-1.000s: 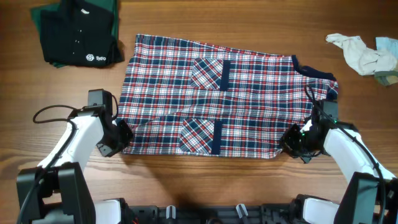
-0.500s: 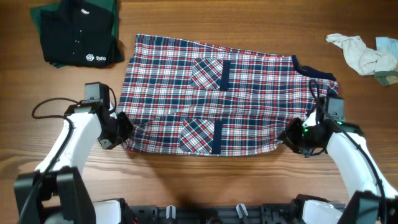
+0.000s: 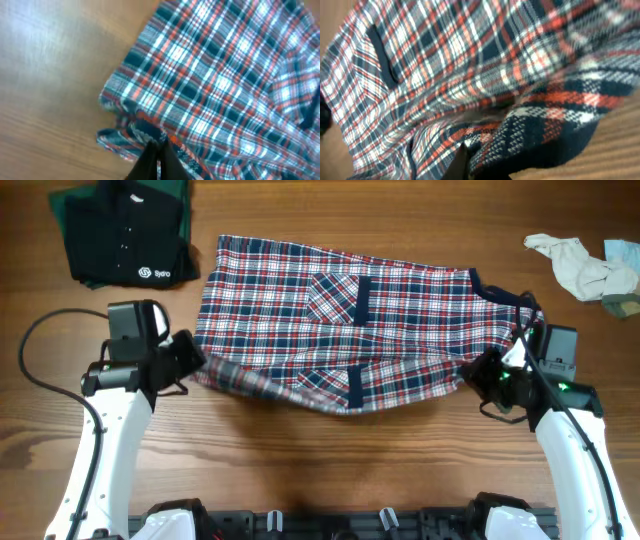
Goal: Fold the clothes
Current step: 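Lift the bottom hem with both grippers and fold it up toward the top edge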
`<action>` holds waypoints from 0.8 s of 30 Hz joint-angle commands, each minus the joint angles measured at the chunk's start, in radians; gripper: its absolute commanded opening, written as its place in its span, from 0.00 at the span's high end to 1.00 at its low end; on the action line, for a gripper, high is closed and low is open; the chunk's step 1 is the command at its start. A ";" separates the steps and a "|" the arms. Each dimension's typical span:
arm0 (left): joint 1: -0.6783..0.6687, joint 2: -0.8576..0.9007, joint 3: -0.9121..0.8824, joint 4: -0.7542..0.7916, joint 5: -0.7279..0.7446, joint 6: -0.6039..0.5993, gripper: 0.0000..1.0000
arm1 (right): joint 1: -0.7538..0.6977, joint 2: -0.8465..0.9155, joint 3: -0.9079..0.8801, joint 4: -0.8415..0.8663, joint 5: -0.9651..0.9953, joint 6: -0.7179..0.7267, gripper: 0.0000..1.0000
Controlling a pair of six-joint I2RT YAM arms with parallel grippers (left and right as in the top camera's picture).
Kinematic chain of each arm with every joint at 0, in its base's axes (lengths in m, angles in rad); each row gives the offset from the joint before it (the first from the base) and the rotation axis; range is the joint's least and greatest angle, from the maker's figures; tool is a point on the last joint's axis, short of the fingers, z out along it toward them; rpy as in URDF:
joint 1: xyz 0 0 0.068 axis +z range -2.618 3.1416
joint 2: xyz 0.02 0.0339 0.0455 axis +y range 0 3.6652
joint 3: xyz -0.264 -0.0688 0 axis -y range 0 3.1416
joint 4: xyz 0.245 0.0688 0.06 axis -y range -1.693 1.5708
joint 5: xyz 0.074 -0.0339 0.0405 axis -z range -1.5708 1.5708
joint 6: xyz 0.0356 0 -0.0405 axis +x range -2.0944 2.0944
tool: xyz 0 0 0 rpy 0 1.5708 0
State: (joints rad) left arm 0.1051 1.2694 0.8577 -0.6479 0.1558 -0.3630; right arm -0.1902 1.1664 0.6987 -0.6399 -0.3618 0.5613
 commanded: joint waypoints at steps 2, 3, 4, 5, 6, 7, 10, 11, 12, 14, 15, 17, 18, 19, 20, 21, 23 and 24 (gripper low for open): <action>0.005 -0.013 0.020 0.141 0.008 0.016 0.96 | 0.004 -0.011 0.021 0.112 0.067 0.027 0.96; 0.005 -0.013 0.020 0.167 0.008 0.016 0.96 | 0.004 -0.011 0.021 0.132 0.078 0.041 0.96; 0.005 -0.013 0.020 0.201 0.008 0.016 0.96 | 0.004 -0.010 0.021 0.154 0.090 0.044 0.96; 0.005 -0.013 0.020 0.229 0.008 0.016 0.96 | 0.004 -0.009 0.021 0.172 0.093 0.044 0.96; 0.005 -0.012 0.020 0.252 0.008 0.016 0.96 | 0.004 -0.005 0.021 0.191 0.093 0.045 0.96; 0.003 -0.006 0.019 0.290 0.008 0.015 0.96 | 0.004 0.003 0.021 0.216 0.092 0.051 0.96; 0.003 0.038 0.019 0.385 0.008 0.014 0.96 | 0.004 0.037 0.021 0.270 0.100 0.063 0.96; 0.003 0.060 0.019 0.416 0.009 0.013 0.96 | 0.004 0.054 0.021 0.290 0.108 0.071 0.96; 0.003 0.097 0.019 0.469 0.011 0.002 0.96 | 0.004 0.074 0.021 0.311 0.107 0.072 0.96; 0.002 0.152 0.019 0.554 0.013 -0.023 0.96 | 0.004 0.103 0.021 0.323 0.106 0.097 0.96; -0.005 0.184 0.019 0.608 0.012 -0.038 0.96 | 0.004 0.121 0.021 0.336 0.106 0.097 0.96; -0.029 0.236 0.019 0.705 0.012 -0.038 0.96 | 0.004 0.154 0.021 0.367 0.106 0.097 0.96; -0.047 0.265 0.019 0.759 0.012 -0.038 0.96 | 0.004 0.167 0.021 0.383 0.106 0.097 0.96; -0.064 0.291 0.019 0.806 0.012 -0.038 0.96 | 0.004 0.182 0.021 0.399 0.106 0.098 0.96; -0.087 0.321 0.019 0.856 0.012 -0.038 0.96 | 0.004 0.192 0.021 0.409 0.107 0.104 0.96; -0.110 0.350 0.019 0.900 0.011 -0.038 0.96 | 0.004 0.203 0.021 0.420 0.106 0.104 0.96; -0.144 0.399 0.020 0.970 0.011 -0.038 0.96 | 0.004 0.224 0.021 0.447 0.107 0.104 0.96; -0.155 0.419 0.020 1.000 0.010 -0.038 0.96 | 0.004 0.233 0.021 0.460 0.107 0.104 0.96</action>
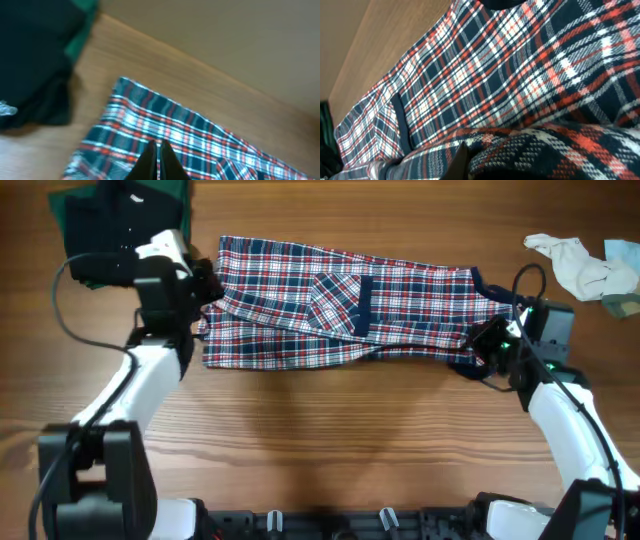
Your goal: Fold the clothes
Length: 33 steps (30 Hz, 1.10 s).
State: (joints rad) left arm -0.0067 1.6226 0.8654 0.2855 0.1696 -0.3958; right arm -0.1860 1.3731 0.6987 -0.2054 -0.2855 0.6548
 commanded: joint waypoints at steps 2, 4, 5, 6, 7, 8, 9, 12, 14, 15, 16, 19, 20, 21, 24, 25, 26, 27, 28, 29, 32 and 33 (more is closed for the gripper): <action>-0.064 0.109 0.012 0.111 -0.006 -0.005 0.96 | 0.000 0.048 0.021 0.048 0.031 0.011 0.96; -0.074 0.128 0.012 0.103 -0.006 -0.005 0.96 | 0.000 0.074 0.021 0.072 0.038 0.011 0.96; -0.074 0.128 0.012 0.092 -0.006 -0.005 0.96 | 0.000 0.085 0.021 0.079 0.055 0.011 0.96; -0.074 0.127 0.012 0.089 -0.006 -0.005 0.96 | 0.000 0.093 0.021 0.083 0.073 0.011 0.96; -0.074 0.126 0.012 0.076 -0.006 -0.005 0.91 | 0.000 0.110 0.021 0.086 0.123 0.010 0.96; -0.074 0.126 0.012 0.058 -0.005 -0.005 0.83 | 0.000 0.126 0.021 0.090 0.153 0.004 0.96; -0.074 0.126 0.012 0.032 -0.006 -0.005 0.82 | 0.000 0.143 0.021 0.097 0.160 -0.001 0.96; -0.074 0.126 0.012 -0.032 -0.005 -0.005 0.76 | 0.000 0.184 0.021 0.124 0.160 -0.003 0.88; -0.074 0.125 0.012 -0.074 -0.004 -0.005 0.74 | 0.000 0.208 0.021 0.150 0.159 -0.029 0.41; -0.074 0.121 0.012 -0.104 0.003 -0.005 0.72 | 0.000 0.212 0.021 0.153 0.167 -0.059 0.07; -0.074 0.116 0.012 -0.130 0.006 -0.004 0.70 | 0.000 0.212 0.021 0.152 0.177 -0.086 0.00; -0.074 0.089 0.012 -0.216 0.005 -0.001 0.67 | 0.000 0.209 0.021 0.130 0.207 -0.108 0.00; -0.074 0.076 0.012 -0.241 0.005 -0.001 0.66 | 0.000 0.205 0.021 0.126 0.207 -0.106 0.00; -0.074 0.058 0.012 -0.267 0.005 -0.001 0.65 | 0.000 0.195 0.022 0.125 0.207 -0.105 0.00; -0.074 0.034 0.012 -0.298 0.005 -0.002 0.55 | 0.000 0.155 0.037 0.105 0.198 -0.102 0.00; -0.074 0.034 0.012 -0.306 0.005 -0.013 0.54 | 0.000 0.137 0.048 0.087 0.180 -0.102 0.00; -0.074 0.034 0.012 -0.322 0.005 -0.033 0.54 | 0.000 0.121 0.058 0.067 0.171 -0.101 0.00; -0.074 0.034 0.012 -0.329 0.005 -0.052 0.55 | 0.000 0.106 0.070 0.044 0.164 -0.102 0.00; -0.074 0.034 0.012 -0.332 0.005 -0.066 0.54 | 0.000 0.097 0.079 0.029 0.156 -0.101 0.00; -0.074 0.034 0.012 -0.332 0.004 -0.082 0.54 | 0.000 0.085 0.089 0.014 0.140 -0.101 0.00; -0.074 0.036 0.012 -0.344 0.000 -0.126 0.54 | 0.000 0.053 0.112 -0.039 0.090 -0.072 0.00; -0.074 0.037 0.012 -0.355 0.001 -0.150 0.54 | 0.000 0.047 0.121 -0.055 0.069 -0.072 0.00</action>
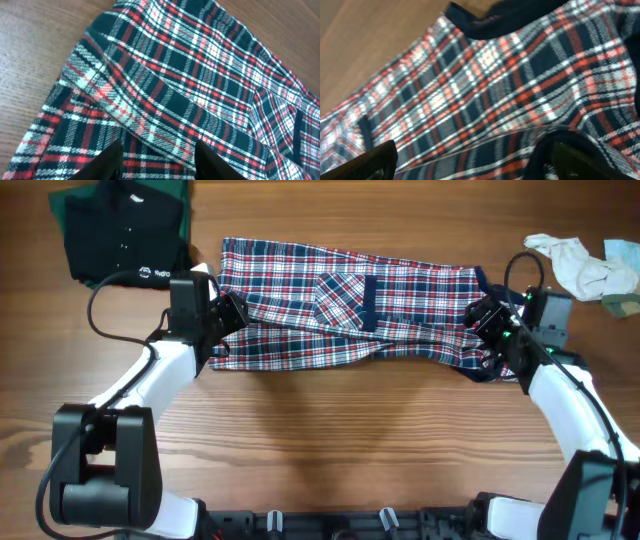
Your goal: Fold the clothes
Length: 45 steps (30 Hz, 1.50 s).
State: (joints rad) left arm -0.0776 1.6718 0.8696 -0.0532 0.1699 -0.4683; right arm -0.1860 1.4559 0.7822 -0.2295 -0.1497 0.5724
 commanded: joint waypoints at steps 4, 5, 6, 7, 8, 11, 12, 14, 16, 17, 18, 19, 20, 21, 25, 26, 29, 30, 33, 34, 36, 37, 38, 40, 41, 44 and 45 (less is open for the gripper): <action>-0.003 0.010 0.008 -0.024 0.000 -0.117 0.51 | 0.000 -0.040 0.097 -0.133 -0.123 0.002 0.00; -0.003 0.012 0.008 -0.015 0.000 -0.117 0.51 | 0.000 -0.040 0.106 -0.155 -0.127 0.000 0.00; -0.003 0.013 0.008 -0.010 -0.003 -0.117 0.51 | 0.000 -0.040 0.109 -0.162 -0.153 -0.019 0.00; -0.003 0.014 0.008 -0.008 -0.004 -0.123 0.52 | 0.000 -0.040 0.109 -0.167 -0.172 -0.020 0.00; -0.003 0.017 0.008 -0.008 -0.011 -0.141 0.52 | 0.000 -0.040 0.109 -0.173 -0.191 -0.019 0.00; -0.003 0.059 0.008 0.027 -0.025 -0.213 0.51 | 0.005 -0.040 0.109 -0.211 -0.219 -0.010 0.00; -0.003 0.073 0.008 0.032 -0.025 -0.233 0.51 | 0.010 -0.040 0.109 -0.214 -0.219 -0.008 0.00; -0.003 0.106 0.008 0.045 -0.024 -0.261 0.50 | 0.026 -0.040 0.109 -0.215 -0.219 -0.002 0.00; -0.003 0.133 0.008 0.089 -0.024 -0.262 0.49 | 0.048 -0.040 0.109 -0.214 -0.219 0.002 0.00; -0.003 0.142 0.008 0.117 -0.024 -0.263 0.49 | 0.063 -0.040 0.109 -0.214 -0.219 0.008 0.00; -0.003 0.147 0.008 0.137 -0.024 -0.277 0.49 | 0.079 -0.040 0.109 -0.214 -0.219 0.008 0.00; -0.003 0.148 0.008 0.157 -0.017 -0.278 0.49 | 0.101 -0.040 0.109 -0.214 -0.218 0.008 0.00; -0.003 0.148 0.008 0.166 -0.017 -0.277 0.49 | 0.110 -0.040 0.109 -0.213 -0.214 0.009 0.00; -0.003 0.148 0.008 0.175 -0.017 -0.278 0.49 | 0.121 -0.040 0.109 -0.214 -0.196 0.024 0.00; -0.003 0.148 0.008 0.202 -0.013 -0.278 0.49 | 0.127 -0.038 0.108 -0.227 -0.089 0.090 0.00; -0.003 0.148 0.008 0.203 -0.013 -0.278 0.49 | 0.127 -0.035 0.108 -0.230 -0.081 0.114 0.00; -0.003 0.148 0.008 0.204 -0.013 -0.278 0.49 | 0.127 -0.017 0.108 -0.255 -0.056 0.190 0.00; -0.003 0.148 0.008 0.203 -0.013 -0.278 0.49 | 0.127 -0.006 0.108 -0.259 -0.049 0.203 0.00; -0.003 0.148 0.008 0.203 -0.013 -0.278 0.49 | 0.127 0.039 0.108 -0.264 -0.052 0.244 0.00; -0.003 0.148 0.008 0.203 -0.013 -0.278 0.49 | 0.127 0.051 0.107 -0.266 -0.052 0.263 0.00; -0.003 0.148 0.008 0.203 -0.013 -0.278 0.48 | 0.127 0.076 0.106 -0.256 -0.045 0.293 0.00; -0.003 0.148 0.008 0.203 -0.013 -0.278 0.49 | 0.127 0.086 0.106 -0.240 -0.042 0.292 0.00; -0.003 0.148 0.008 0.203 -0.013 -0.278 0.48 | 0.127 0.094 0.106 -0.222 -0.039 0.292 0.00; -0.003 0.148 0.008 0.204 -0.013 -0.278 0.50 | 0.127 0.101 0.106 -0.200 -0.025 0.295 0.00; -0.003 0.148 0.008 0.204 -0.013 -0.278 0.50 | 0.127 0.102 0.106 -0.192 -0.018 0.295 0.00; -0.003 0.148 0.008 0.208 -0.013 -0.278 0.51 | 0.127 0.113 0.106 -0.154 -0.003 0.294 0.01; -0.003 0.148 0.008 0.211 -0.013 -0.277 0.50 | 0.127 0.119 0.106 -0.148 -0.003 0.295 0.01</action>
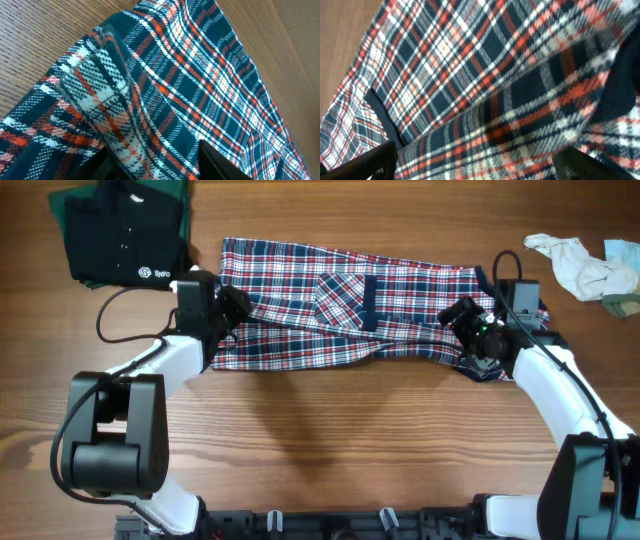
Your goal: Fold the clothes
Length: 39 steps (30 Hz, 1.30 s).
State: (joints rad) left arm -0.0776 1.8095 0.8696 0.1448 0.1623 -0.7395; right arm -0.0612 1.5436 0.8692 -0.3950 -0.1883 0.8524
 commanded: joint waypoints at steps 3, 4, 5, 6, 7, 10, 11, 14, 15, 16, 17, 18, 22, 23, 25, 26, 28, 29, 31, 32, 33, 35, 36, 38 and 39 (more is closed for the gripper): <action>-0.003 0.010 0.008 0.025 -0.006 -0.006 0.54 | 0.002 0.069 0.019 0.031 0.035 0.015 0.11; -0.003 0.010 0.008 0.028 -0.006 -0.006 0.55 | 0.002 0.089 0.019 0.038 0.034 0.021 0.17; -0.003 0.010 0.008 0.029 -0.006 -0.006 0.55 | 0.002 0.107 0.019 0.041 0.034 0.035 0.23; -0.003 0.010 0.008 0.028 -0.006 -0.006 0.55 | 0.002 0.122 0.019 0.044 0.034 0.042 0.28; -0.003 0.010 0.008 0.028 -0.005 -0.006 0.56 | 0.002 0.143 0.019 0.058 0.034 0.041 0.42; -0.003 0.010 0.008 0.029 -0.006 -0.006 0.73 | 0.002 0.156 0.019 0.091 0.043 0.041 0.66; -0.003 0.010 0.008 0.029 -0.006 -0.006 0.80 | 0.002 0.156 0.019 0.107 0.051 0.041 0.73; -0.003 0.010 0.008 0.047 -0.002 -0.005 0.96 | 0.002 0.155 0.019 0.127 0.063 0.041 0.90; -0.003 0.010 0.008 0.055 0.001 -0.005 0.96 | 0.002 0.154 0.019 0.132 0.064 0.041 0.91; -0.003 0.009 0.008 0.064 0.003 -0.005 0.96 | 0.002 0.154 0.020 0.143 0.067 0.040 0.92; -0.003 0.008 0.008 0.076 0.005 -0.005 0.96 | 0.000 0.154 0.022 0.160 0.069 0.040 0.92; -0.003 0.004 0.009 0.080 0.006 -0.001 0.96 | -0.002 0.154 0.023 0.178 0.069 0.038 0.93; -0.003 0.004 0.031 0.094 0.005 0.002 0.96 | -0.005 0.151 0.024 0.274 0.069 0.037 0.96; -0.003 0.004 0.031 0.114 0.005 0.002 0.96 | -0.005 0.151 0.024 0.301 0.069 0.038 0.96; -0.003 0.004 0.031 0.154 0.005 0.002 0.96 | -0.005 0.151 0.024 0.350 0.064 0.042 0.96; -0.003 0.004 0.031 0.171 0.005 0.002 0.96 | -0.005 0.151 0.024 0.376 0.065 0.042 0.96; -0.003 0.004 0.032 0.200 0.005 0.002 0.96 | -0.005 0.151 0.024 0.405 0.065 0.042 0.96; -0.004 0.004 0.032 0.231 0.005 0.002 0.96 | -0.005 0.151 0.024 0.425 0.068 0.041 0.96; -0.004 0.005 0.031 0.293 0.002 0.002 0.96 | -0.005 0.151 0.024 0.459 0.076 0.041 0.96; -0.004 0.005 0.032 0.314 0.000 0.002 0.96 | -0.005 0.151 0.024 0.466 0.081 0.042 0.96; -0.004 0.005 0.032 0.340 -0.008 0.002 0.96 | -0.005 0.151 0.024 0.470 0.088 0.042 0.96; -0.009 0.005 0.031 0.385 -0.055 0.002 0.96 | -0.005 0.152 0.024 0.470 0.111 0.042 0.96; -0.013 0.005 0.031 0.402 -0.085 0.002 0.96 | -0.005 0.152 0.024 0.470 0.115 0.041 0.96; -0.032 0.006 0.032 0.428 -0.148 0.001 0.96 | -0.004 0.153 0.023 0.470 0.133 0.041 0.96; -0.043 0.011 0.032 0.444 -0.167 0.002 0.96 | -0.003 0.153 0.023 0.470 0.148 0.041 0.95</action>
State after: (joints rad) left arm -0.0948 1.8095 0.8845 0.5549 0.1089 -0.7464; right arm -0.0612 1.6897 0.8722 0.0666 -0.1169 0.8932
